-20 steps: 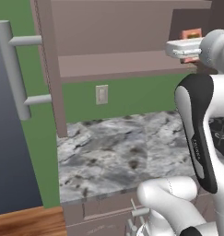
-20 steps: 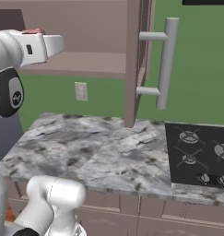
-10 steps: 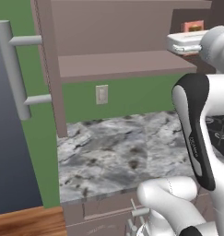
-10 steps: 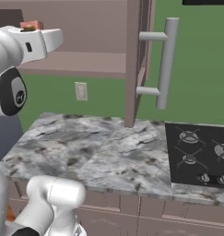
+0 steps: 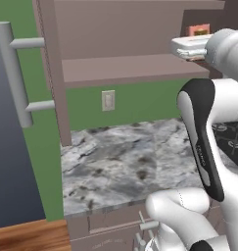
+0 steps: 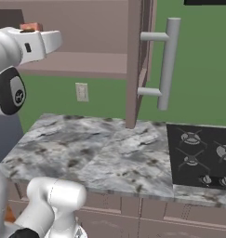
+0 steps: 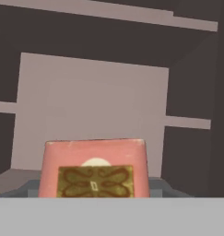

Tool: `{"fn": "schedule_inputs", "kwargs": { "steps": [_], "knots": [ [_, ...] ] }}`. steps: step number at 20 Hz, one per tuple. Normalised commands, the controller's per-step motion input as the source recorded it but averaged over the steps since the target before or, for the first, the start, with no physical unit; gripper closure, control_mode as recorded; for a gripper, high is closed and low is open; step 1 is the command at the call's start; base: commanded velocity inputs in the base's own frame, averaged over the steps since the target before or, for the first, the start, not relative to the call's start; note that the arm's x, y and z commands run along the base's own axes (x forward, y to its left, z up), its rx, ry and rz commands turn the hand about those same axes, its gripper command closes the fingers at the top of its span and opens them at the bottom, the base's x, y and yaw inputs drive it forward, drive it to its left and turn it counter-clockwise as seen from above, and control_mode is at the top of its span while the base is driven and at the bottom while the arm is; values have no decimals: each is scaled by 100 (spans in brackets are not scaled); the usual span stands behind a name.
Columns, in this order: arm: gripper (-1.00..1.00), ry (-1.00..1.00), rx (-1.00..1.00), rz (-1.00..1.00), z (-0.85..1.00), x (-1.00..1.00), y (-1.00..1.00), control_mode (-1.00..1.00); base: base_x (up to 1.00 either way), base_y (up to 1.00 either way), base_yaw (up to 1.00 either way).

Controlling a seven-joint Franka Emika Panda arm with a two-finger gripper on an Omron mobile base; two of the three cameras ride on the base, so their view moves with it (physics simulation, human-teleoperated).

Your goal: Pick up the bar soap and bar soap from the sink, and place them back in the cabinet, and close the cabinet doors.

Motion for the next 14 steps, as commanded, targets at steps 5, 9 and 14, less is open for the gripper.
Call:
{"fn": "schedule_inputs", "kwargs": {
  "steps": [5, 9, 14],
  "knots": [
    [100, 28, 7, 0, -2, 11, 10, -100, 0, 0, 0],
    [100, 21, 1, 0, -11, 50, 1, -100, 0, 0, 0],
    [100, 14, 0, 0, -18, 63, 0, -100, 0, 0, 0]
  ]
}}
